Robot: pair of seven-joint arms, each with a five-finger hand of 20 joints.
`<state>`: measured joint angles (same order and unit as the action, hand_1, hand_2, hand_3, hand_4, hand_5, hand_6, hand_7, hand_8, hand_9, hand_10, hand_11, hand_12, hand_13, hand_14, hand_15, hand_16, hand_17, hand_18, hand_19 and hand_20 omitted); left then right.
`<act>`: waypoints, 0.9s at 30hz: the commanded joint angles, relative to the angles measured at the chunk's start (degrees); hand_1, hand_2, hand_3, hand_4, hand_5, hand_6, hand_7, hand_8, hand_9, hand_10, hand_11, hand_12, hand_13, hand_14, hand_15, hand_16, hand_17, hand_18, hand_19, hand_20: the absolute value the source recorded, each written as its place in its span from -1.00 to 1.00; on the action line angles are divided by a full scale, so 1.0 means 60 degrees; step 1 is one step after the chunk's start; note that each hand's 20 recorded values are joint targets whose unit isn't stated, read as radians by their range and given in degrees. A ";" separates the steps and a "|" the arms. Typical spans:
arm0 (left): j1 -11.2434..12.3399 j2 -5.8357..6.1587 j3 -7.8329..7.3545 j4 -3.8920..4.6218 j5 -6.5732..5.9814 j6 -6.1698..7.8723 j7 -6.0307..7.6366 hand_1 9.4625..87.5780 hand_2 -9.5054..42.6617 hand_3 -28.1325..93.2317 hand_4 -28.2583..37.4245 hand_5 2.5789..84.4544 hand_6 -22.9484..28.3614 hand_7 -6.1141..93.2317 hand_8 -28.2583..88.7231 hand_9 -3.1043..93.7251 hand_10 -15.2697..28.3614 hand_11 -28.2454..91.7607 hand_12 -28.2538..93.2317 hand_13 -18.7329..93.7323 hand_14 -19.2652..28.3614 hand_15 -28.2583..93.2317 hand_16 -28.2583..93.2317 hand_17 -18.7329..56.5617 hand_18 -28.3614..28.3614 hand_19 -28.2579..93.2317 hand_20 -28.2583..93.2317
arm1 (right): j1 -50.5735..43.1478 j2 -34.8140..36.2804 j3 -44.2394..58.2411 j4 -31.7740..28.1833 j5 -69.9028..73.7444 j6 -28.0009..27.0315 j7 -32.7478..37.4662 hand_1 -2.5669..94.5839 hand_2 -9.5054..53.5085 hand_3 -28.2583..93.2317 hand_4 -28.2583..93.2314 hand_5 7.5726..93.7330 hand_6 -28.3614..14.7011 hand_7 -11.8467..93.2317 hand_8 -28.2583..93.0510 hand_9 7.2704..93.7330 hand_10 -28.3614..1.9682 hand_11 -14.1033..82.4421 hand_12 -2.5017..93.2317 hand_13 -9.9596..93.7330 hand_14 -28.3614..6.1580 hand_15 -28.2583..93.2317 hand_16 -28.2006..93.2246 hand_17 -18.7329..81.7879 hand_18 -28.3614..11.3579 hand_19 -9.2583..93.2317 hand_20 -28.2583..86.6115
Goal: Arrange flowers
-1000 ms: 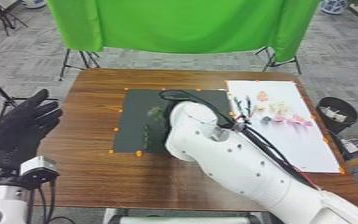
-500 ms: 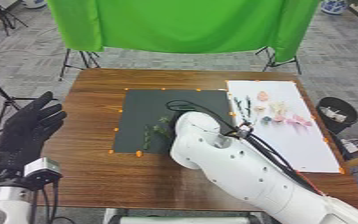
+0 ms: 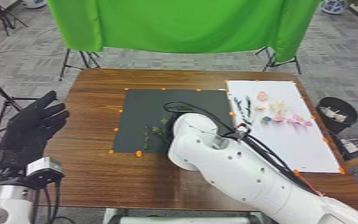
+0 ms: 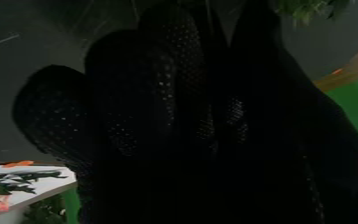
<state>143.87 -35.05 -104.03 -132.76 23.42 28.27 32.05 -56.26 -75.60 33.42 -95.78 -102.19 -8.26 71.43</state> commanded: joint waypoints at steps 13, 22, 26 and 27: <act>0.0333 -0.0153 -0.0122 -0.0048 0.0032 -0.0060 -0.0082 -0.46 -0.38 0.56 -0.75 -0.12 0.28 -0.68 -0.65 -0.27 0.56 -0.06 -0.36 -0.36 0.78 0.24 -0.71 -0.77 0.71 0.14 -0.41 | 0.0265 0.0171 -0.0203 -0.0303 0.0316 0.0515 -0.0043 -0.20 -0.90 0.51 -0.86 0.77 -0.09 -0.51 -0.67 1.00 -0.11 -0.16 -0.59 1.00 0.31 0.29 -0.34 0.94 0.32 1.00 -0.82; 0.0489 0.0032 -0.0171 -0.0082 -0.0171 0.0028 0.0123 -0.45 -0.37 0.56 -0.75 -0.12 0.28 -0.68 -0.65 -0.27 0.56 -0.06 -0.36 -0.36 0.78 0.23 -0.71 -0.77 0.71 0.14 -0.41 | 0.0396 0.0282 -0.0417 -0.0414 0.0177 0.0807 -0.0112 -0.27 -0.87 0.49 -0.85 0.65 -0.19 -0.52 -0.67 0.99 -0.15 -0.16 -0.59 1.00 0.29 0.29 -0.35 0.95 0.34 1.00 -0.87; 0.0658 0.0007 -0.0212 -0.0127 -0.0244 0.0095 0.0273 -0.45 -0.37 0.56 -0.75 -0.12 0.28 -0.68 -0.65 -0.27 0.56 -0.06 -0.36 -0.36 0.78 0.24 -0.71 -0.77 0.71 0.14 -0.41 | 0.0551 0.0470 -0.0681 -0.0536 -0.0130 0.0970 -0.0226 -0.27 -0.87 0.48 -0.85 0.62 -0.21 -0.53 -0.67 0.99 -0.15 -0.16 -0.60 1.00 0.30 0.30 -0.36 0.96 0.35 1.00 -0.88; 0.0718 0.0060 -0.0200 -0.0131 -0.0349 0.0128 0.0419 -0.45 -0.37 0.56 -0.75 -0.12 0.28 -0.68 -0.65 -0.26 0.56 -0.05 -0.36 -0.36 0.78 0.23 -0.71 -0.77 0.71 0.14 -0.41 | 0.0612 0.0554 -0.0738 -0.0604 -0.0208 0.1112 -0.0251 -0.27 -0.87 0.48 -0.85 0.60 -0.22 -0.53 -0.67 0.99 -0.15 -0.16 -0.60 1.00 0.30 0.30 -0.36 0.96 0.36 1.00 -0.89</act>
<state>146.15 -35.13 -104.84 -132.87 22.90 28.34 32.58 -54.39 -73.92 30.90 -97.67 -100.56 -4.02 70.91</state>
